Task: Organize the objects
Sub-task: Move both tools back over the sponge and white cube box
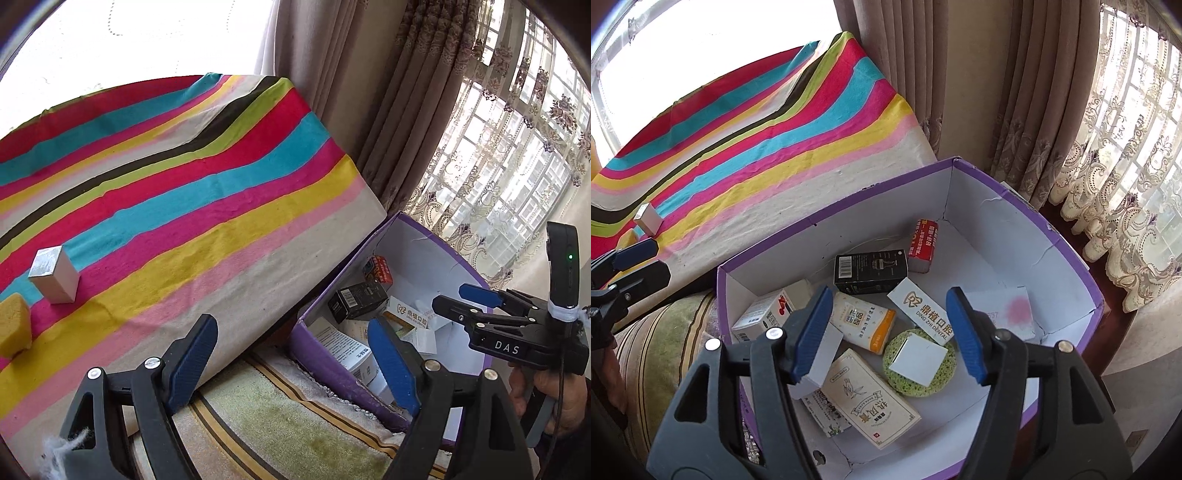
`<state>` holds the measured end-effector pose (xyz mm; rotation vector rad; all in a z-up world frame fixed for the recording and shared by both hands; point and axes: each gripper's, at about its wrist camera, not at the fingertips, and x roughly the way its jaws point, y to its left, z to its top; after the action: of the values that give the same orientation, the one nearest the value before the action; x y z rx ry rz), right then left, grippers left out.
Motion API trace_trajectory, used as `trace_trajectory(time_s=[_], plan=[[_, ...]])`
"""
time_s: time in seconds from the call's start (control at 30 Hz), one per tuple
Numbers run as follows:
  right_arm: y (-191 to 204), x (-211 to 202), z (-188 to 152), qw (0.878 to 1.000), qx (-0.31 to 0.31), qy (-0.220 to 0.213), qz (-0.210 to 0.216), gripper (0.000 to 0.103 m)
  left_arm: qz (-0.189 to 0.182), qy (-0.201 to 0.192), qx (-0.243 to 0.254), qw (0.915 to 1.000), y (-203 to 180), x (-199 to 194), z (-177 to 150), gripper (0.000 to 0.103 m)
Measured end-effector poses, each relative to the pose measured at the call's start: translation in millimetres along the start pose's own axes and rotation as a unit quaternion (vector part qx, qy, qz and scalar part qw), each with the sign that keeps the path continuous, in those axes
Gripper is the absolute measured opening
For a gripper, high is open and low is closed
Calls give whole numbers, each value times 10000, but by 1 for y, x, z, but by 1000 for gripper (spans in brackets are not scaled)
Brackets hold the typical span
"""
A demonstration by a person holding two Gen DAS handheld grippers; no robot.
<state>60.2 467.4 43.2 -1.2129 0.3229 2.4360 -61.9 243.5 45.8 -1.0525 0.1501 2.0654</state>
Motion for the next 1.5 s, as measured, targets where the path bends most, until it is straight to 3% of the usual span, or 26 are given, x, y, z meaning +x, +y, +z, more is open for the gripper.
trace_trajectory(time_s=[0.3,0.57,0.93,1.23,1.5], plan=[[40,1,-5,9991,-300,102,272,70,337,-150,-531,9979,48,-24,-15,84],[85,1,-9,9966,-600,164,544,73,808,-284,-1110,9901,101,-47,-29,85],[139,7,-7,9914,-1020,179,805,76,1713,-363,-2240,9587,192,-70,-46,86],[169,14,1,9886,-1193,157,905,79,2022,-262,-2409,9489,227,-63,-41,86],[193,19,7,9867,-1273,131,1001,80,2158,-37,-2301,9489,234,-40,-31,86]])
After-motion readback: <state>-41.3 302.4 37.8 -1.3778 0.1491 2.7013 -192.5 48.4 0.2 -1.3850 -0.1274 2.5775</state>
